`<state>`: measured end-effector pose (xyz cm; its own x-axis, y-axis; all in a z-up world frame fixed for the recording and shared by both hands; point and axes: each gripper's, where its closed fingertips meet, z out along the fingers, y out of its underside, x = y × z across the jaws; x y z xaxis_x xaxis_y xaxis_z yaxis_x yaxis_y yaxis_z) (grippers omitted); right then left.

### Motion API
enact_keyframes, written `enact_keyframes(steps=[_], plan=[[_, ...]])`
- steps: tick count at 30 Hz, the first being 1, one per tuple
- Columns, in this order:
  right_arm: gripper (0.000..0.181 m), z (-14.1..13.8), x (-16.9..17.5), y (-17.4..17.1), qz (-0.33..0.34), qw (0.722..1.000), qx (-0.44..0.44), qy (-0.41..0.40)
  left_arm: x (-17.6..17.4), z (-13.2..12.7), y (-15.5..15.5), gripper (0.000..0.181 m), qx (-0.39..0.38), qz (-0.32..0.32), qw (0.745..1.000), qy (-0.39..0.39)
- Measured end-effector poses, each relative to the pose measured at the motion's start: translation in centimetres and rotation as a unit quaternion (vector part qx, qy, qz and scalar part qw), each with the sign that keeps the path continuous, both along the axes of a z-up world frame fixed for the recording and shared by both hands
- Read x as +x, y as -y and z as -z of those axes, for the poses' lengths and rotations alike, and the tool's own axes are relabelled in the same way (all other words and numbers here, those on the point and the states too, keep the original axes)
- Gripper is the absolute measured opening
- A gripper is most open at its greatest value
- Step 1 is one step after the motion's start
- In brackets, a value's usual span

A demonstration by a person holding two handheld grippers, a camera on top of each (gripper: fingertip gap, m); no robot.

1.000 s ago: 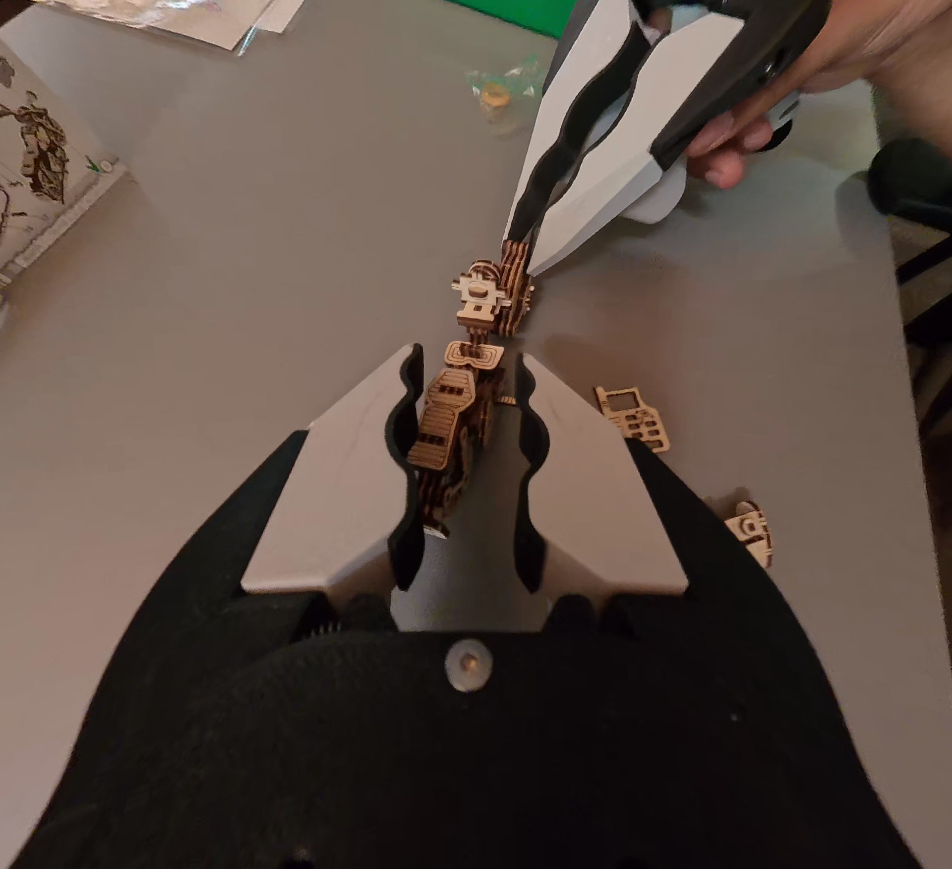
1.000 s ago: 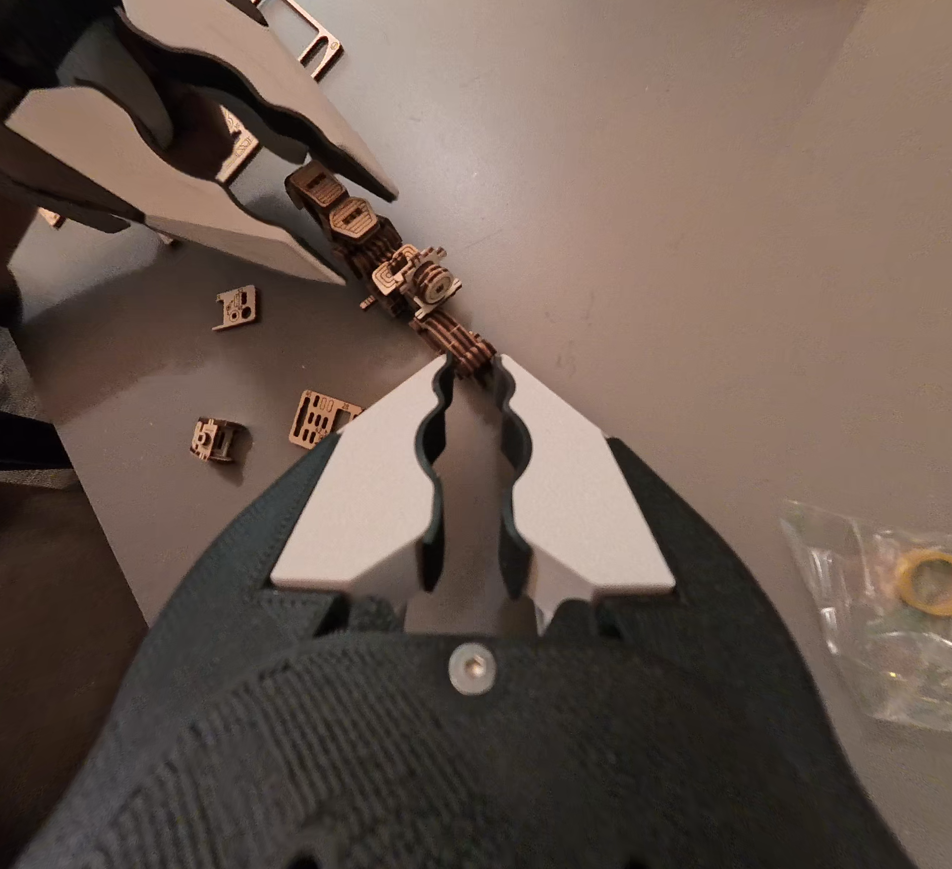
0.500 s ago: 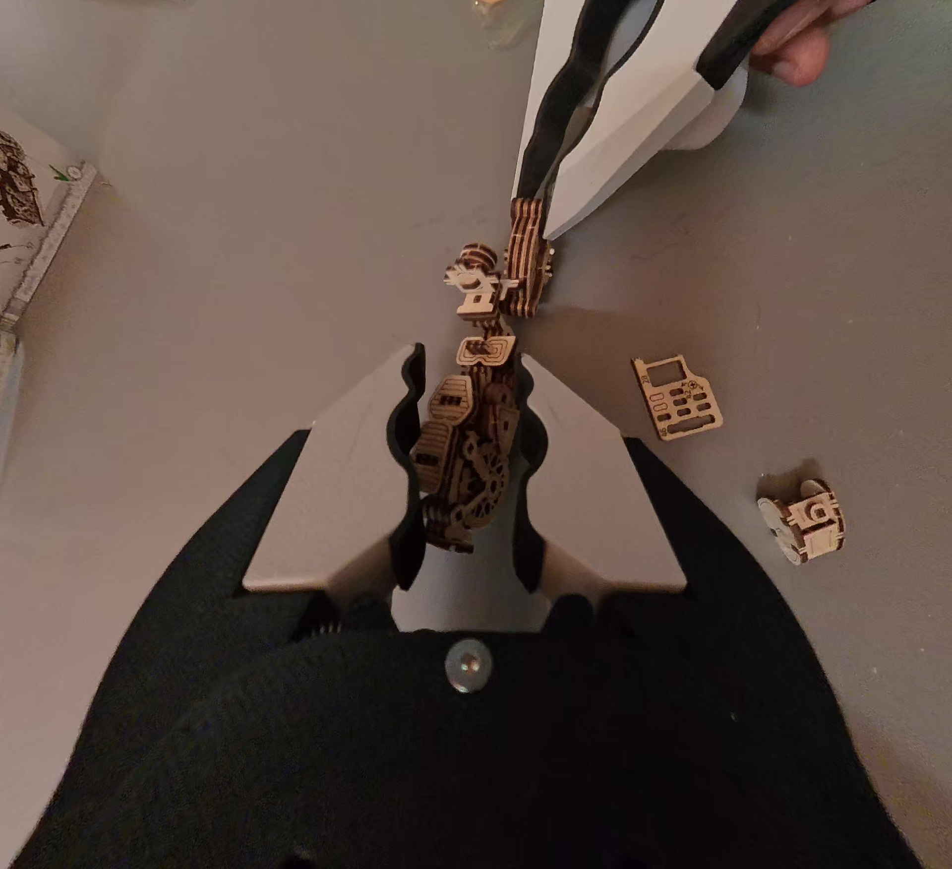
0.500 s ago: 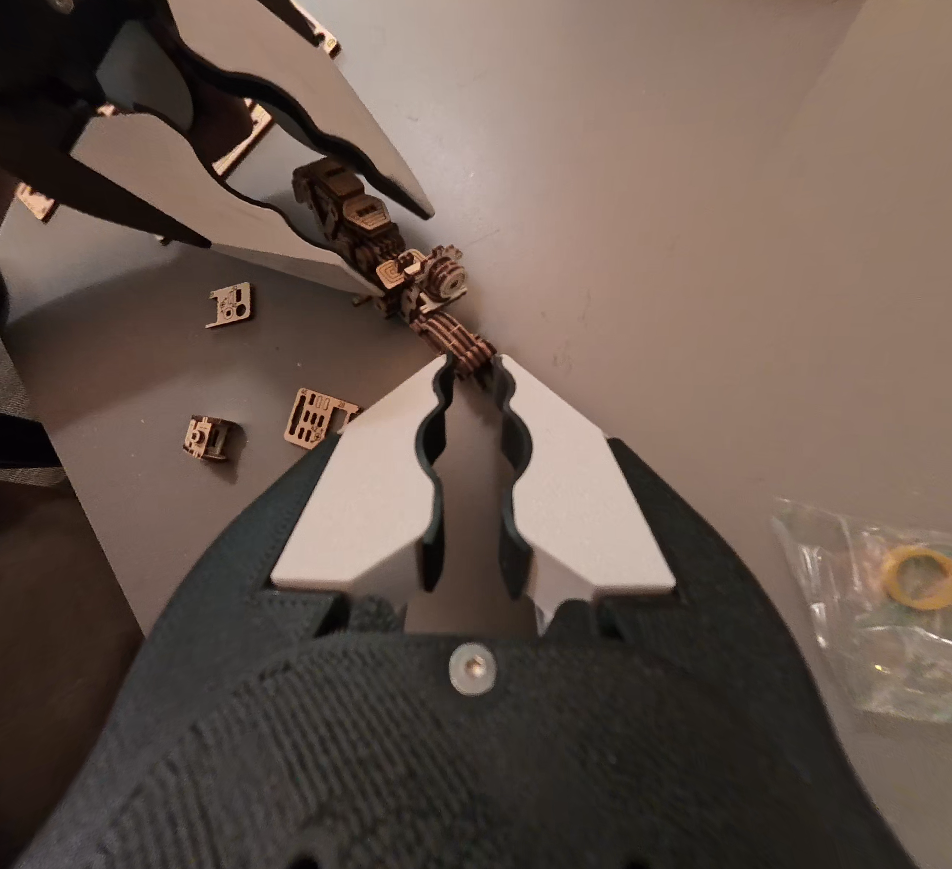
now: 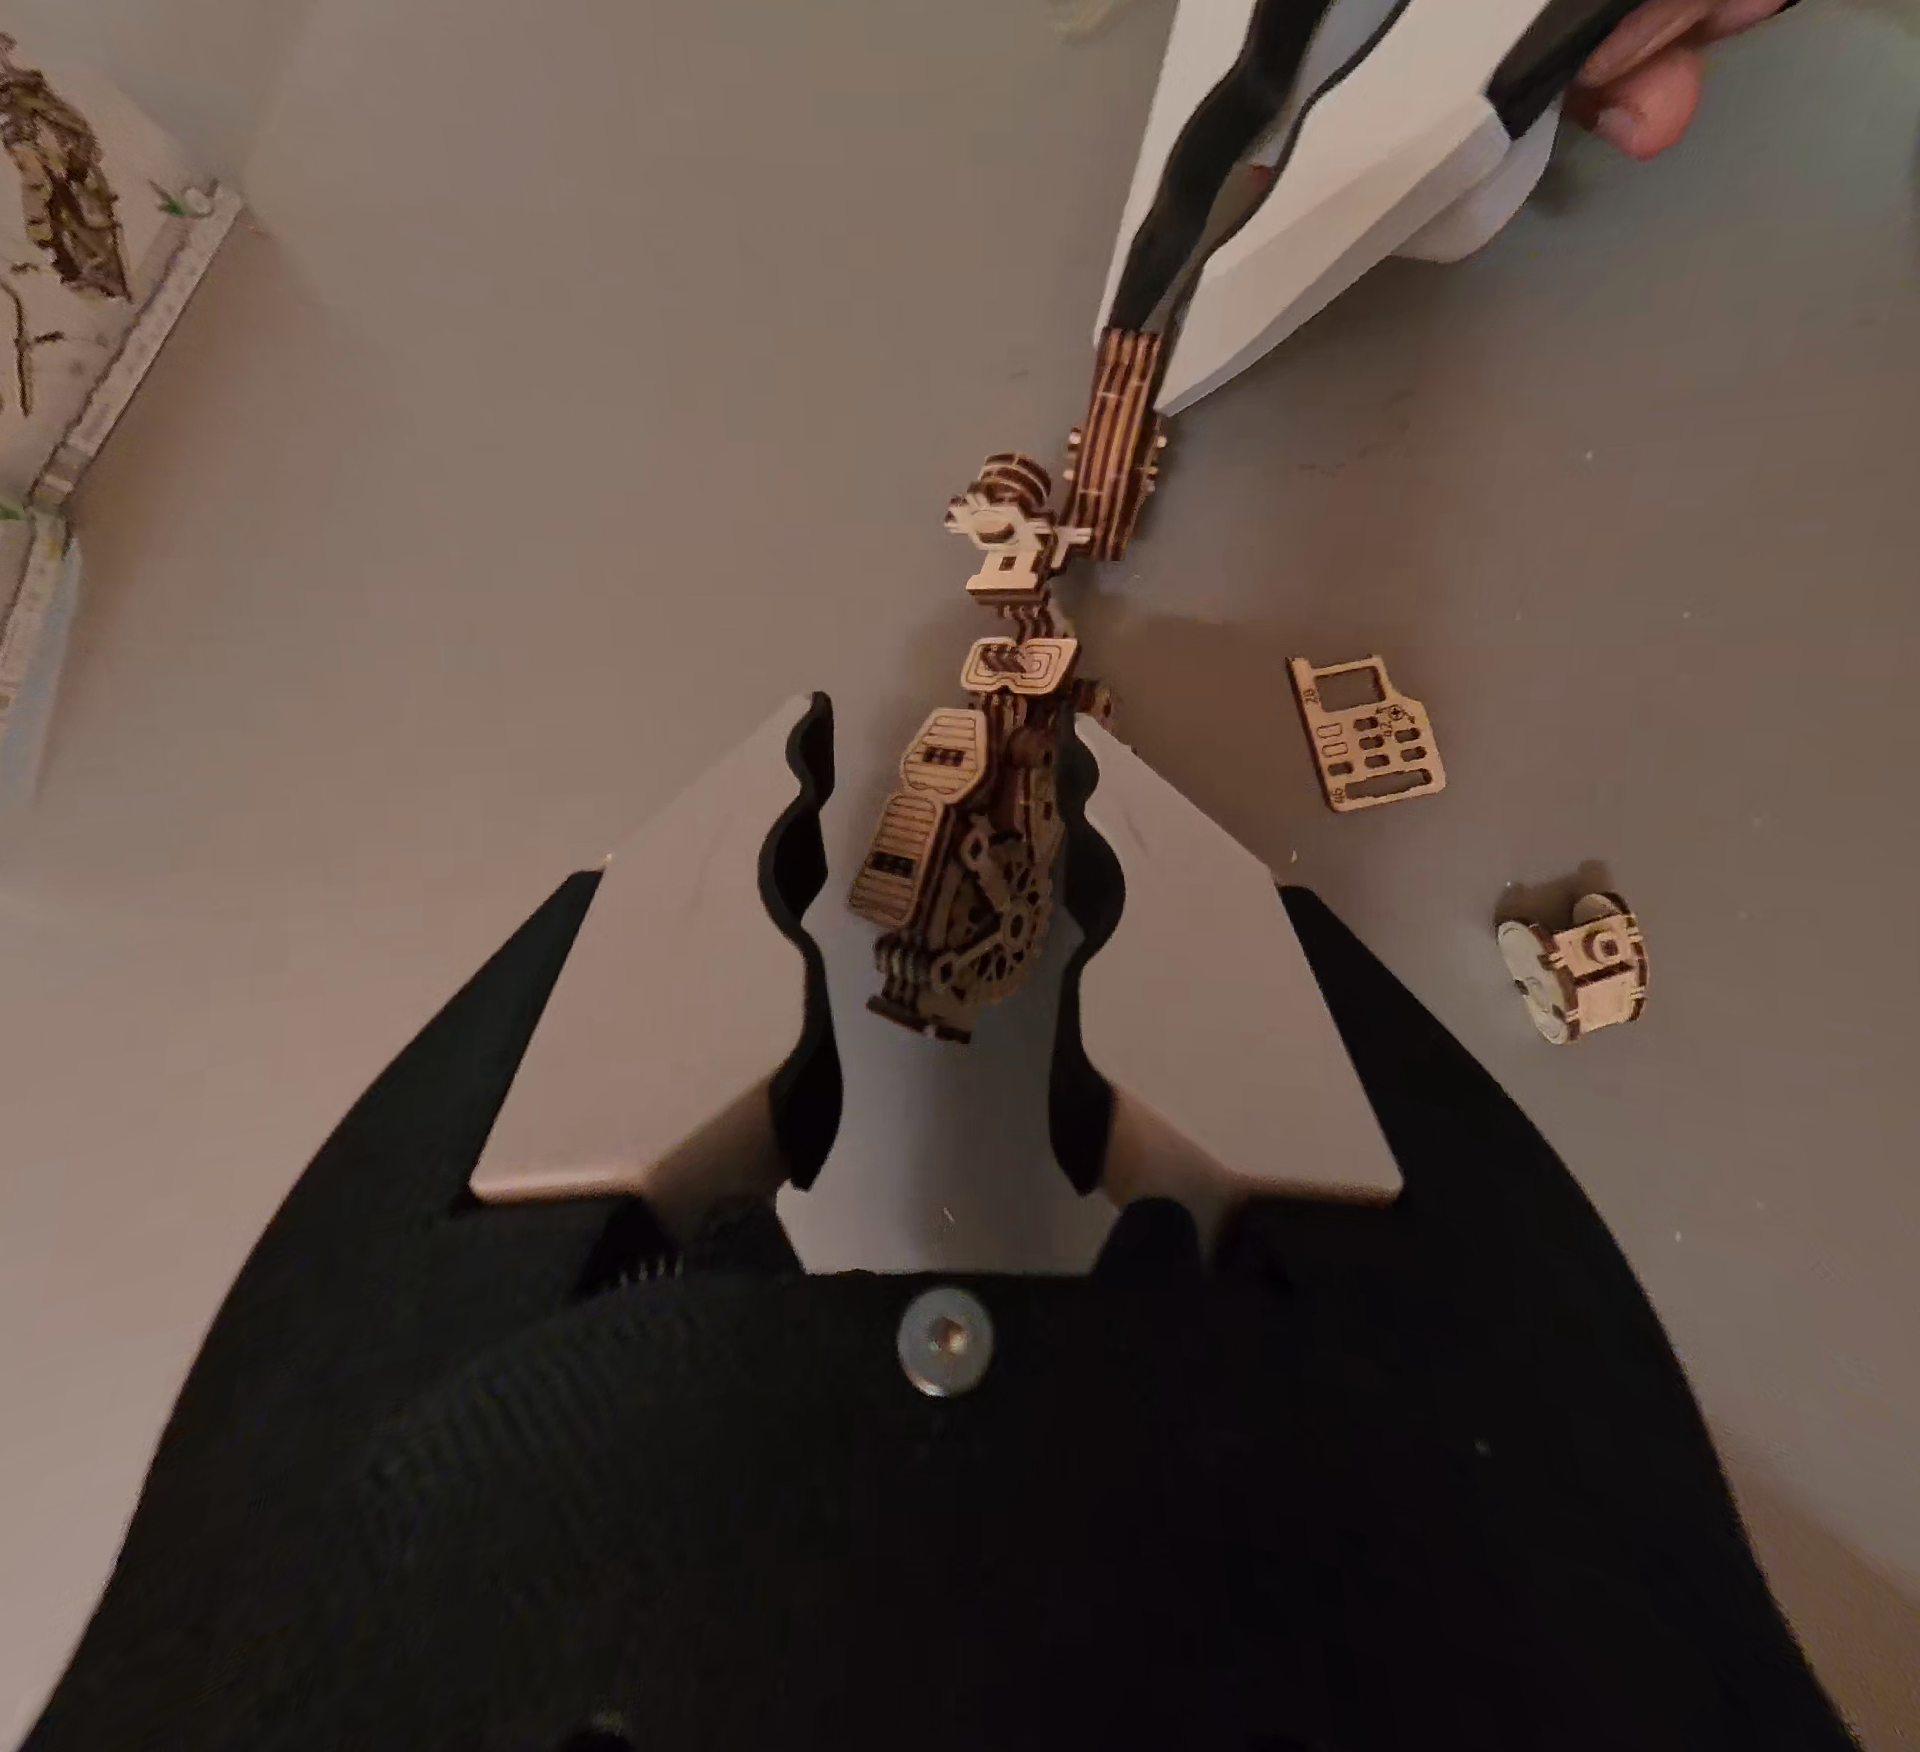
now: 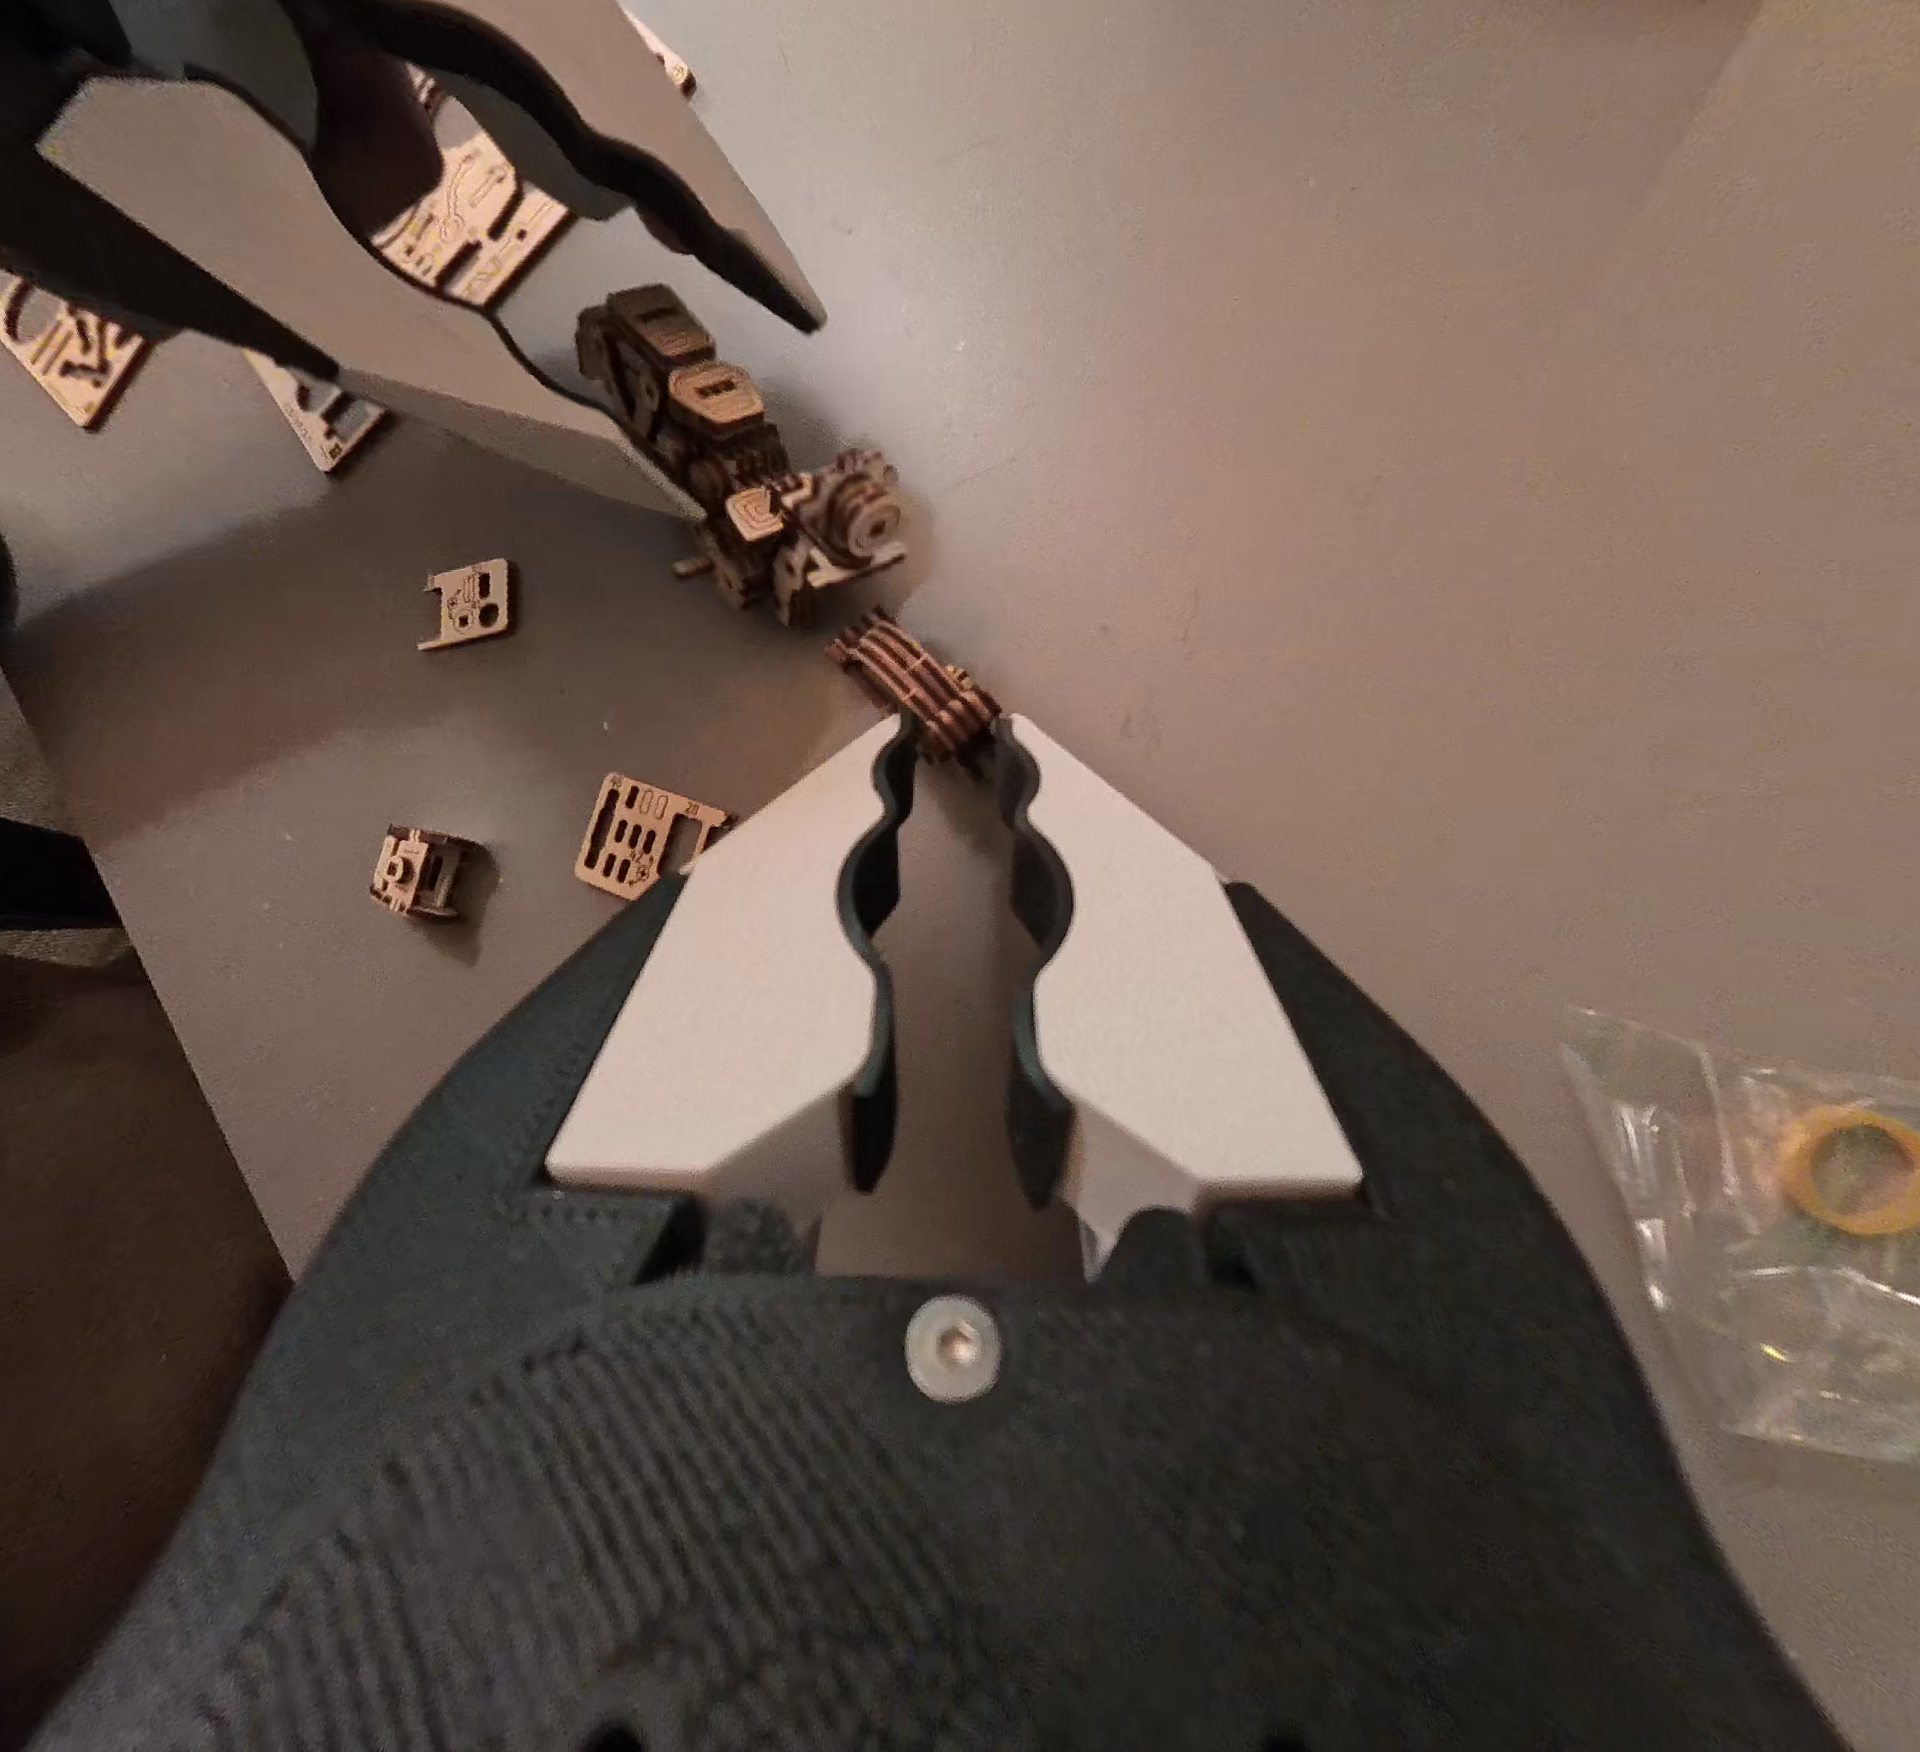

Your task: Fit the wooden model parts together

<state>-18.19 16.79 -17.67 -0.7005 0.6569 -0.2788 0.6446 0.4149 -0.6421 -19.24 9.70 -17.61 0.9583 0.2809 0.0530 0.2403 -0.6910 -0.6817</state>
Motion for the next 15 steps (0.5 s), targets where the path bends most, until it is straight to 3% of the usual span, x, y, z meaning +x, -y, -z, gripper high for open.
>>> enact_keyframes(steps=[6,15], plan=[[0.013,0.0,0.0,0.0,-0.001,1.000,0.002,-0.002,0.1,-0.2,0.9,0.047,0.028,-0.016,0.997,0.069],[0.013,0.0,0.0,0.1,-0.002,1.000,0.004,-0.003,-1.3,0.2,1.5,0.048,0.021,-0.046,0.998,0.048]])
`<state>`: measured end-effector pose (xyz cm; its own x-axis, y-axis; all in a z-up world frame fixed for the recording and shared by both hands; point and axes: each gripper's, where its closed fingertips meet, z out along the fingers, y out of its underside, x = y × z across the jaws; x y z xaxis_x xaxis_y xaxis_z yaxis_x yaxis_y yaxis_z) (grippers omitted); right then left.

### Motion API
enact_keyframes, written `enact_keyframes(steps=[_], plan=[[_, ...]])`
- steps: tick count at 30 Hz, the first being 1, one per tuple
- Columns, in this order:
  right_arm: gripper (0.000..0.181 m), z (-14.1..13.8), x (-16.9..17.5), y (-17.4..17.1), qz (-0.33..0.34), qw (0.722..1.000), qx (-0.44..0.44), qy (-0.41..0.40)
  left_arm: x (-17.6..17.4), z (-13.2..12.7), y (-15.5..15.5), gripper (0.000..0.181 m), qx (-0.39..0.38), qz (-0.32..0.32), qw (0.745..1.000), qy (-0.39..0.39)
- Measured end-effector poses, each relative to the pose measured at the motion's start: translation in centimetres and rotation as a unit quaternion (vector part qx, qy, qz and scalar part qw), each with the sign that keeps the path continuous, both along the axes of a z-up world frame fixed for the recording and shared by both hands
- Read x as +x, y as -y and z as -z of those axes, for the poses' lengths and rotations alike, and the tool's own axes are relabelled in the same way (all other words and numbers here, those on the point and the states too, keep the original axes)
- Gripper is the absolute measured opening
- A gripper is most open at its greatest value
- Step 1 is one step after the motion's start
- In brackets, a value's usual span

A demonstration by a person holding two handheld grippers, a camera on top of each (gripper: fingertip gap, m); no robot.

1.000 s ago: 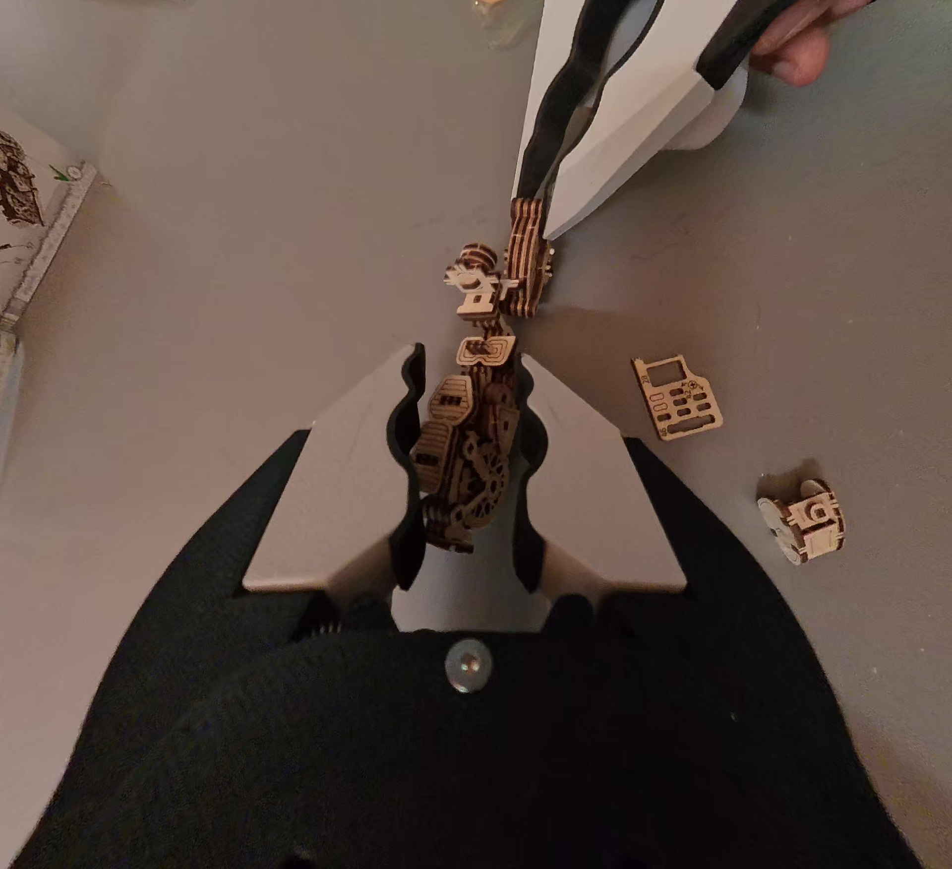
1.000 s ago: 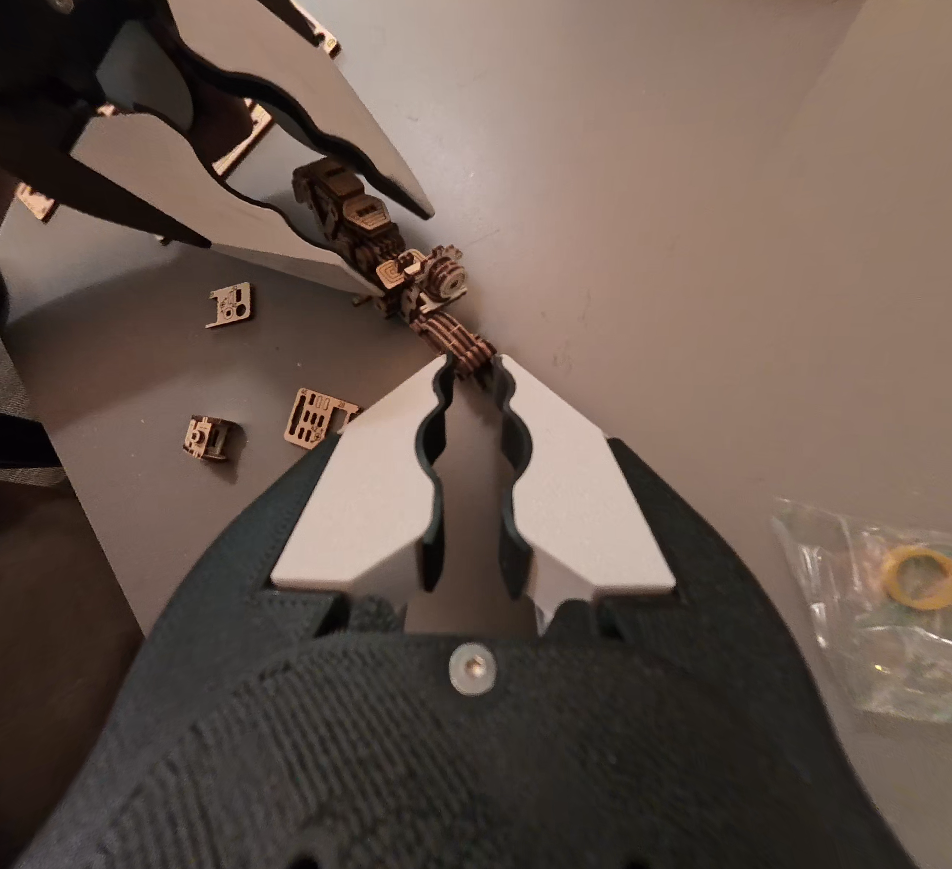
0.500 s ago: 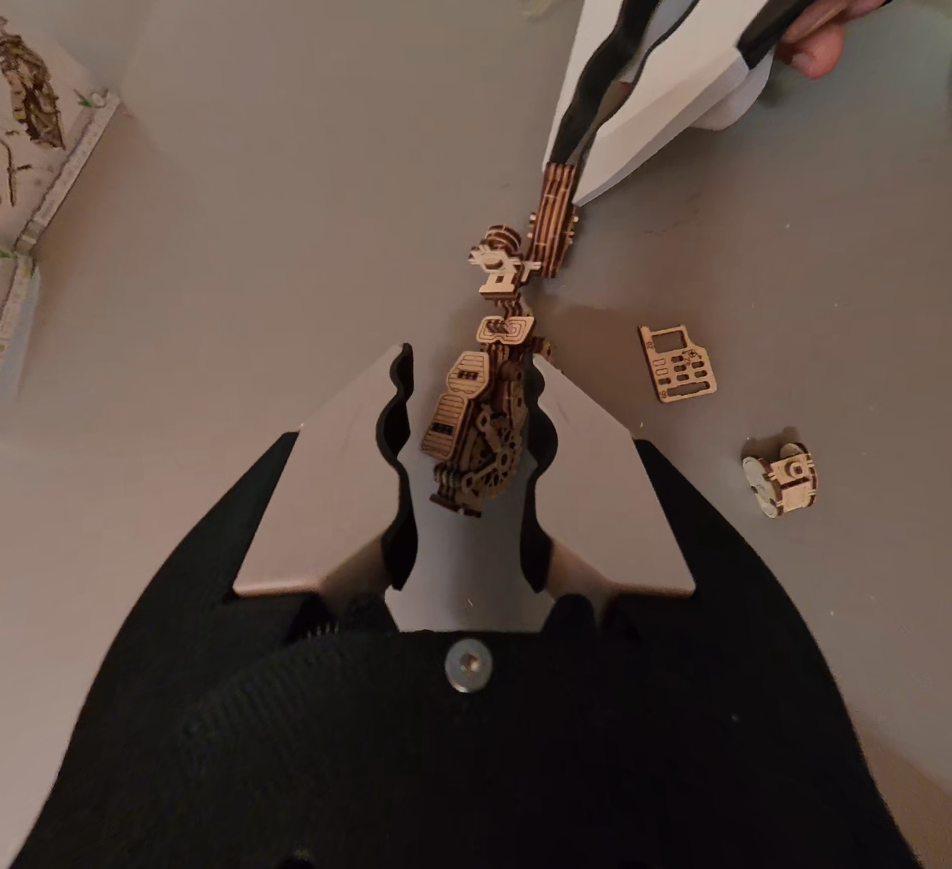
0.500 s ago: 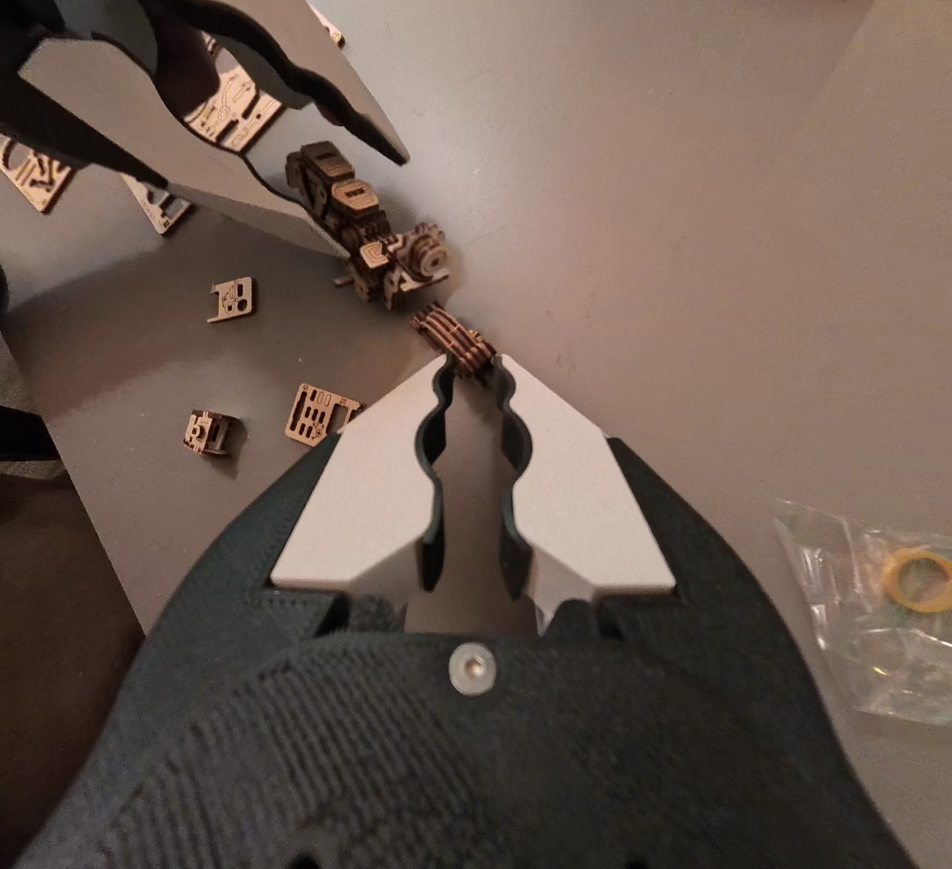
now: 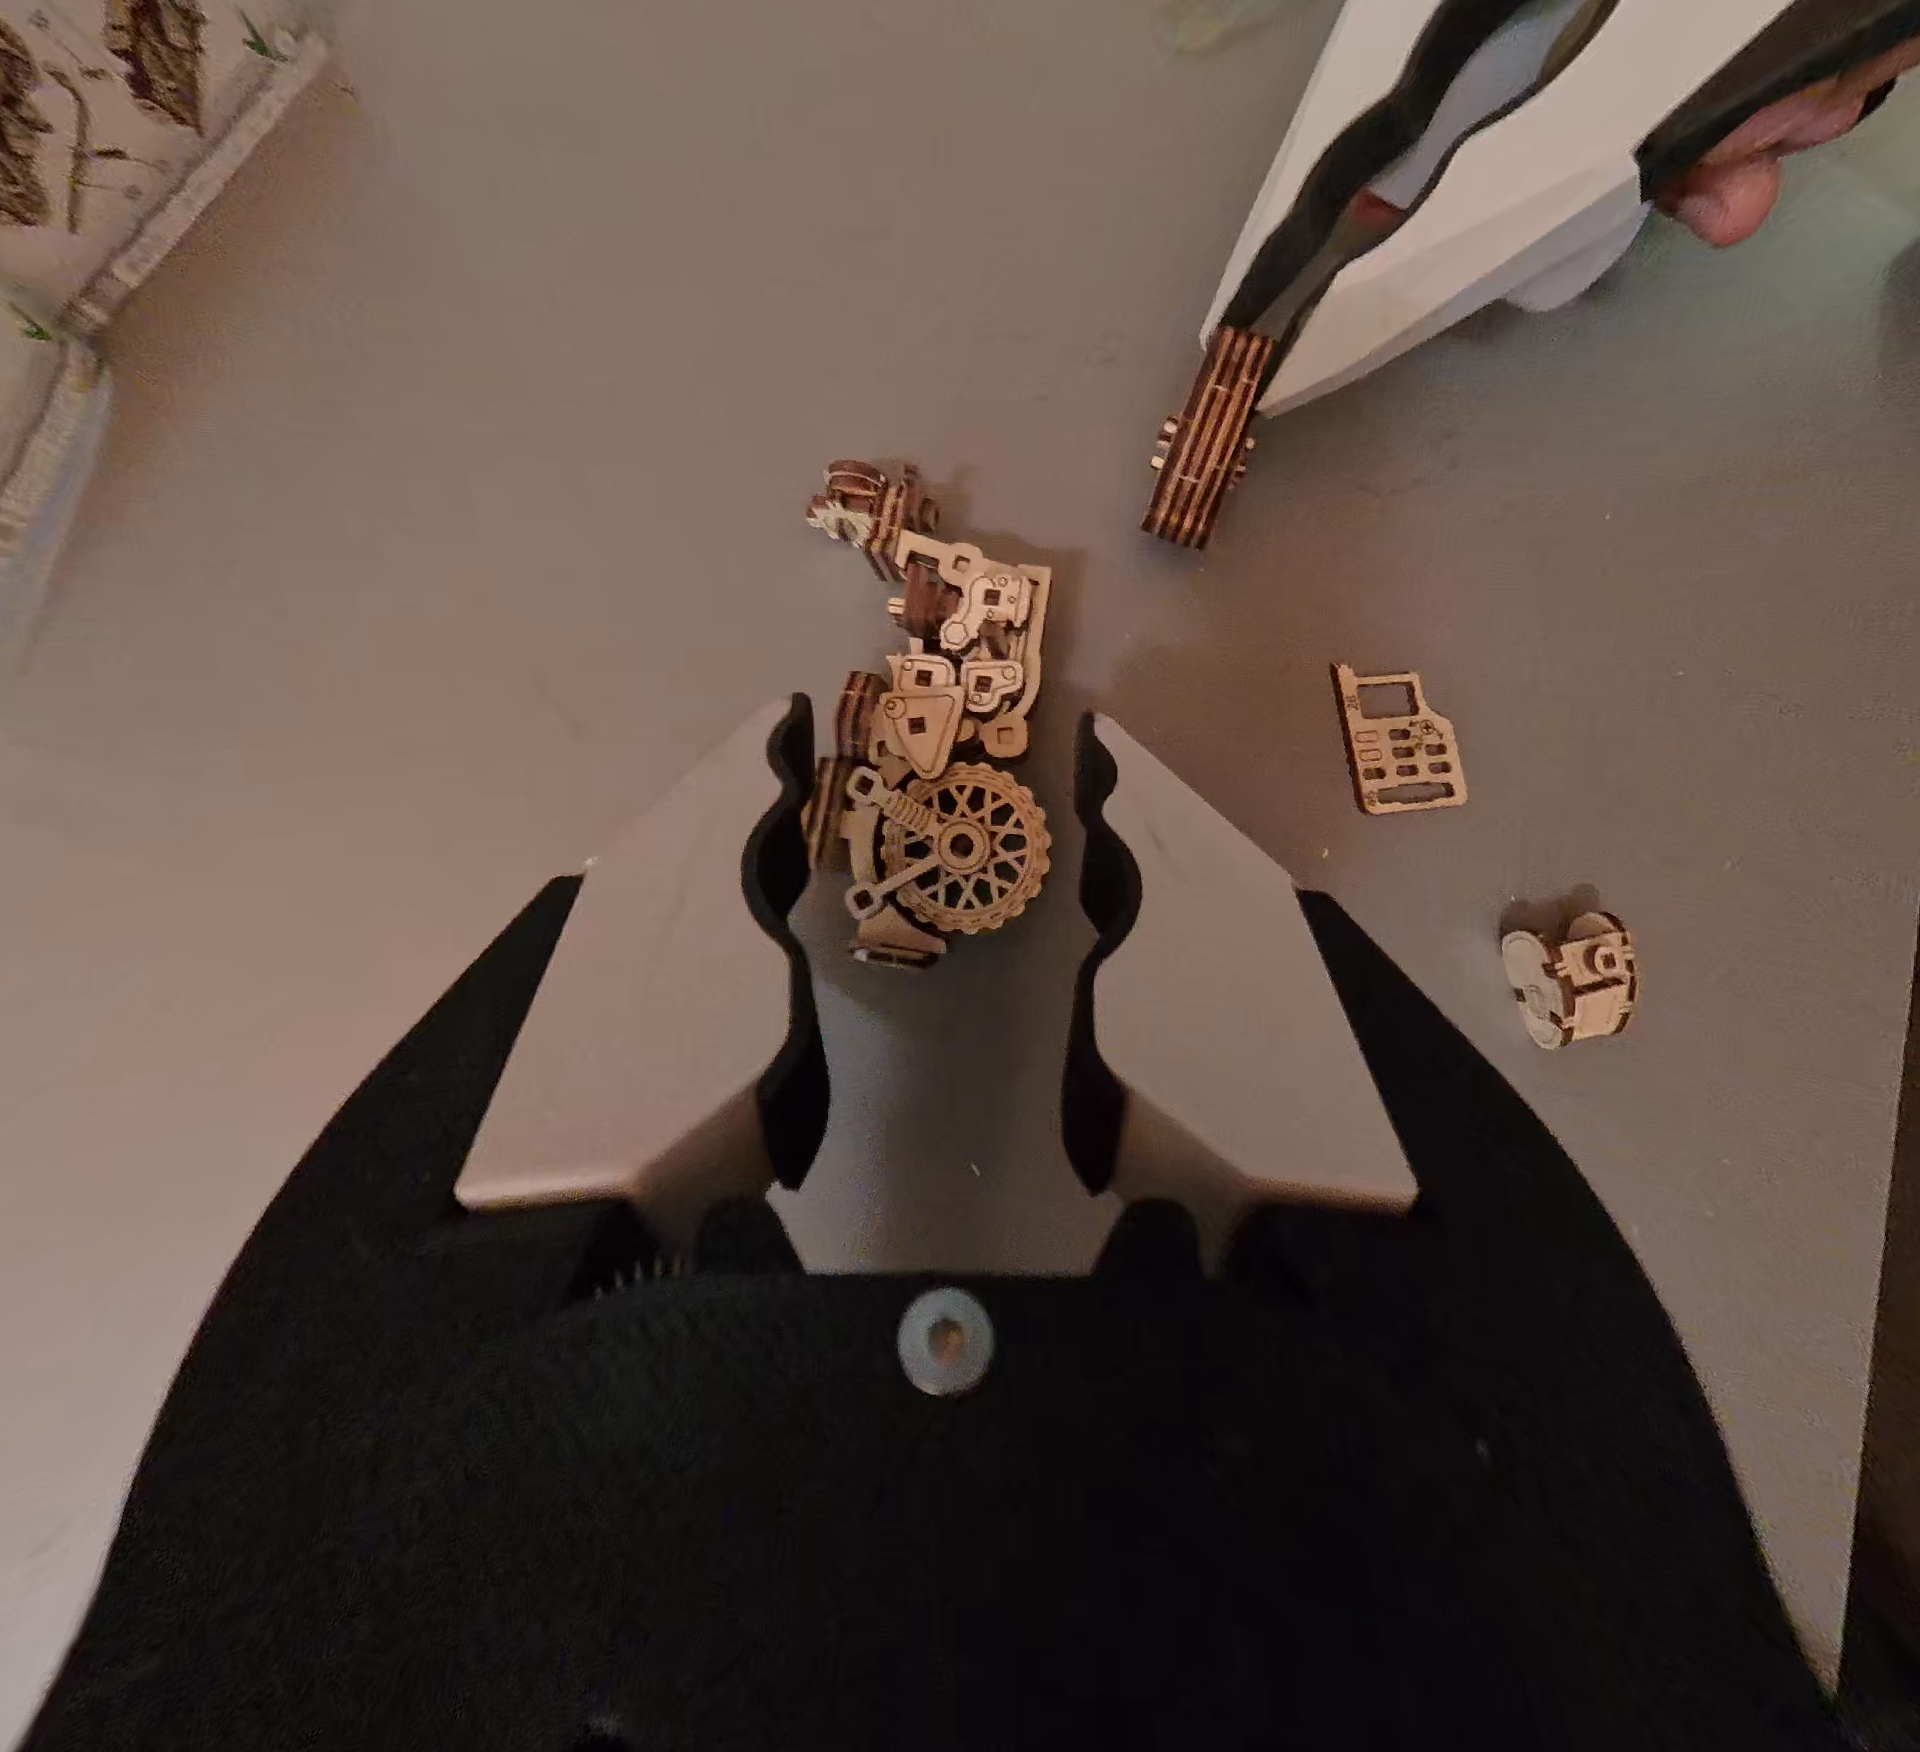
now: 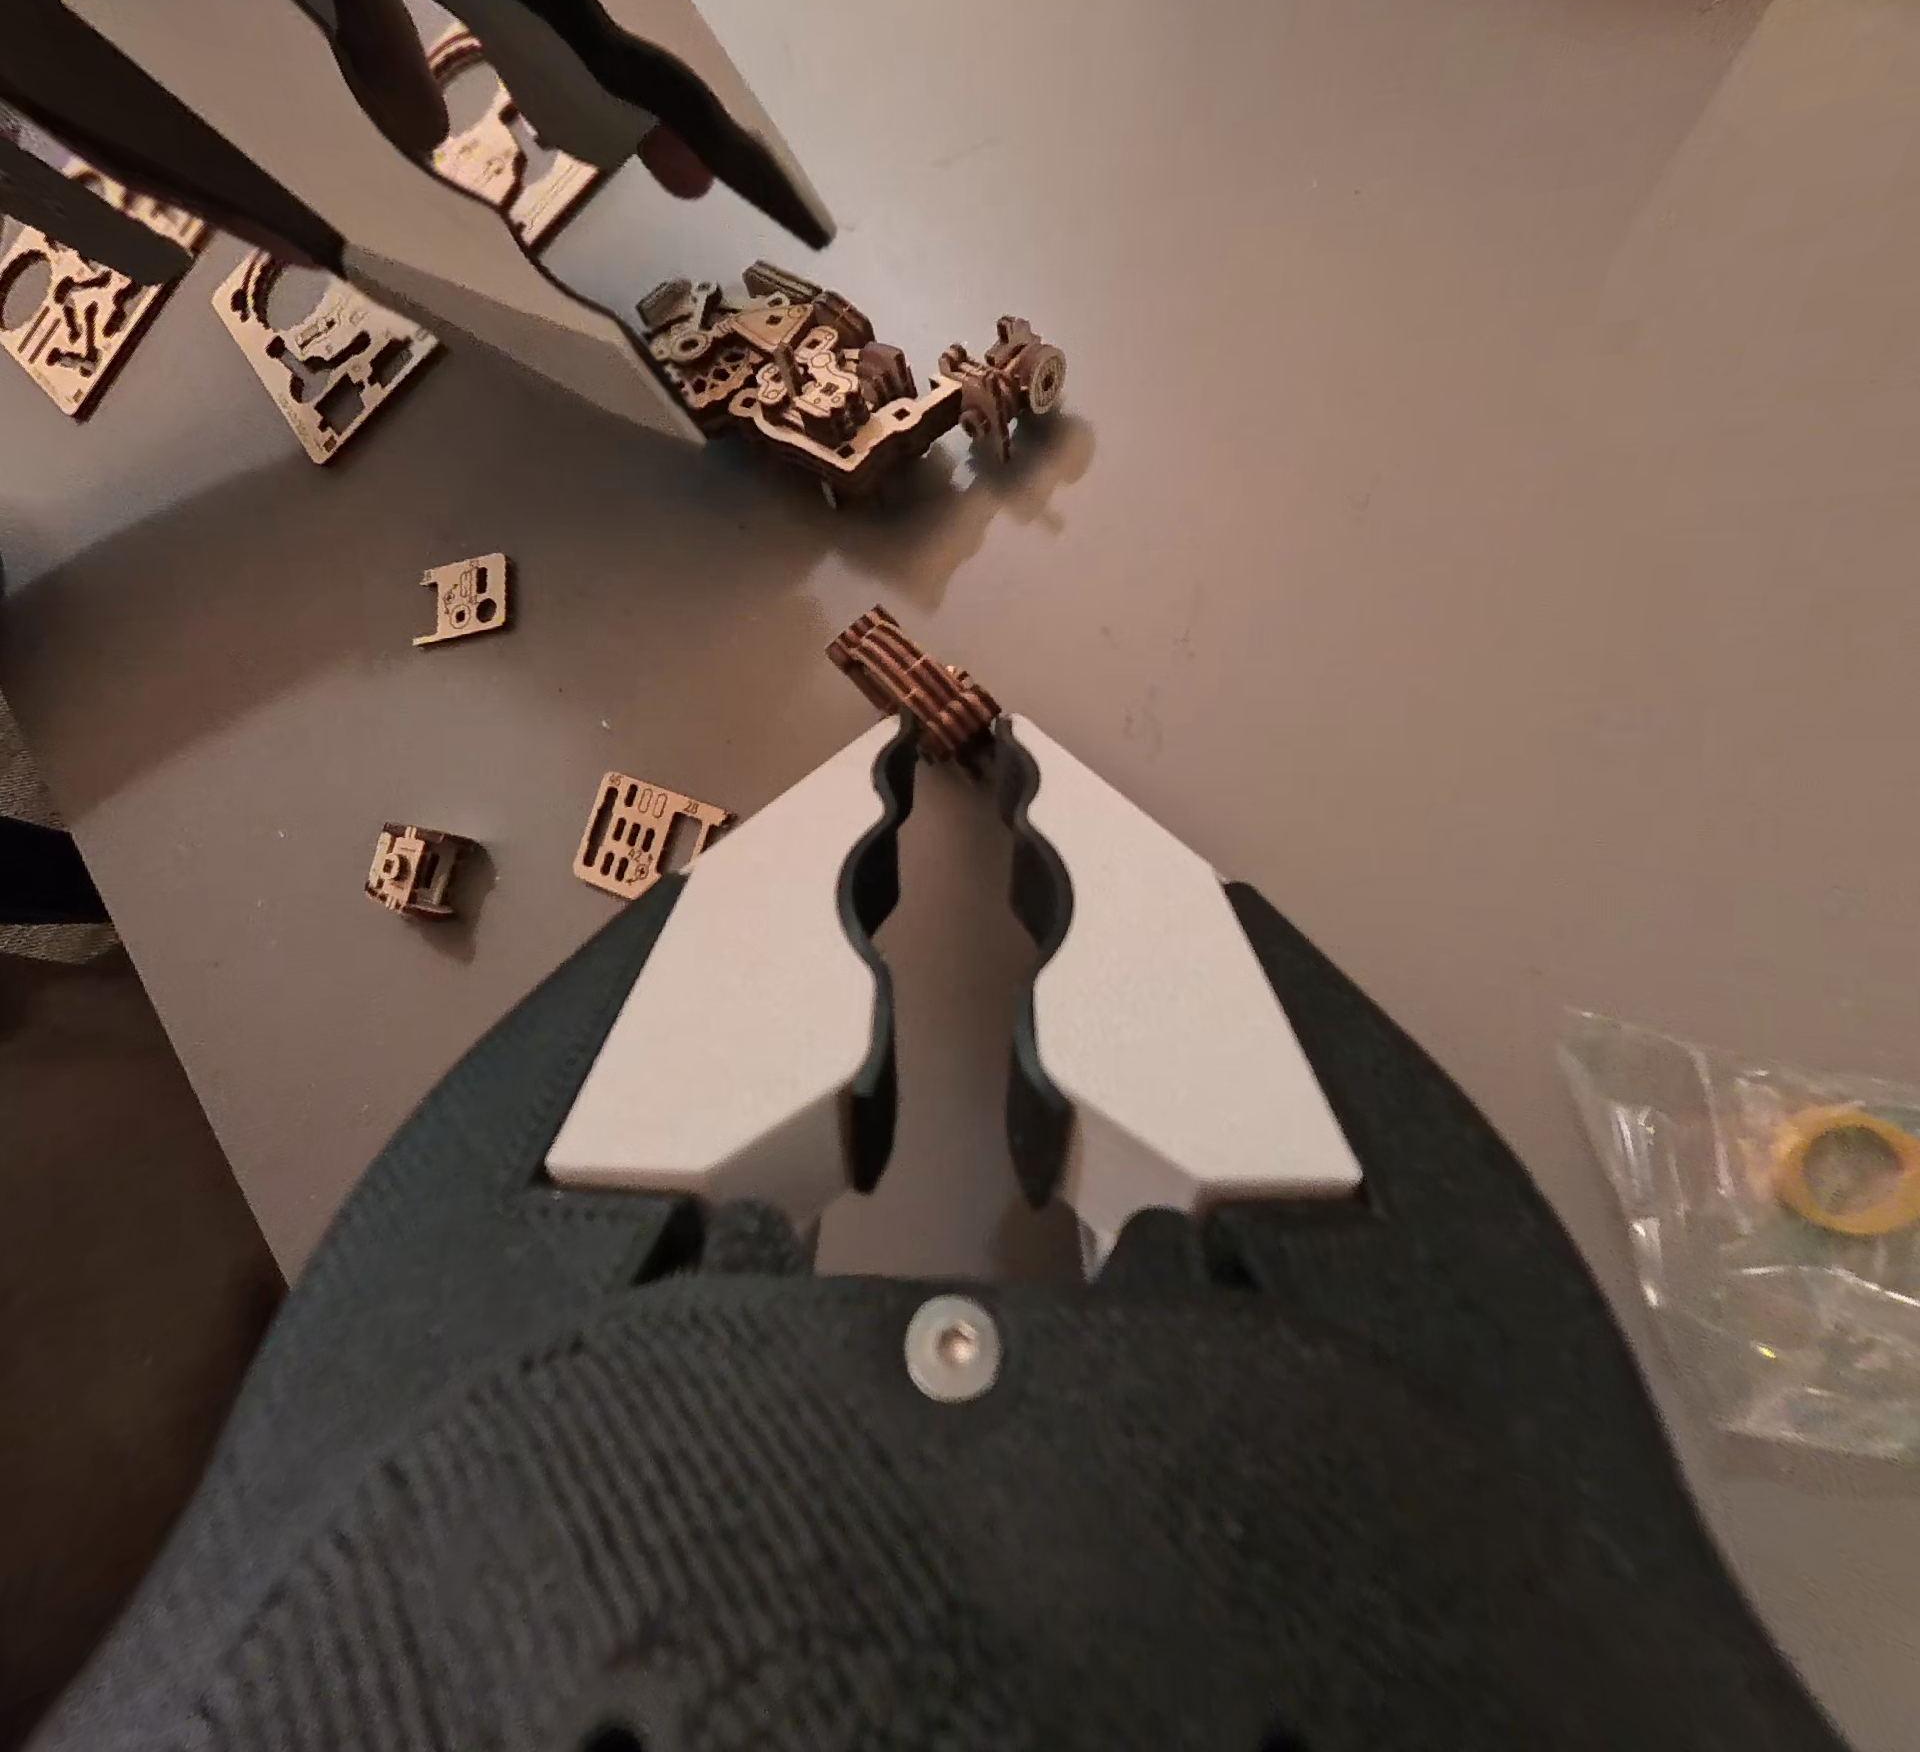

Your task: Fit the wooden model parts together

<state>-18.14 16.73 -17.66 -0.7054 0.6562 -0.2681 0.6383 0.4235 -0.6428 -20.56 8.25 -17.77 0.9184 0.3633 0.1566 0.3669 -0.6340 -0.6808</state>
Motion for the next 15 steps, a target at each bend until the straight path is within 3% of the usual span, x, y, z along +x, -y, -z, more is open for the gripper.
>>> enact_keyframes(steps=[4,15], plan=[[0.013,0.0,0.0,0.0,0.000,1.000,0.000,0.000,-1.0,-0.4,0.4,0.049,0.012,-0.029,1.000,0.000],[0.013,0.0,0.0,0.0,0.000,1.000,-0.005,0.001,-0.2,0.9,0.2,0.051,-0.021,-0.006,1.000,-0.002]])
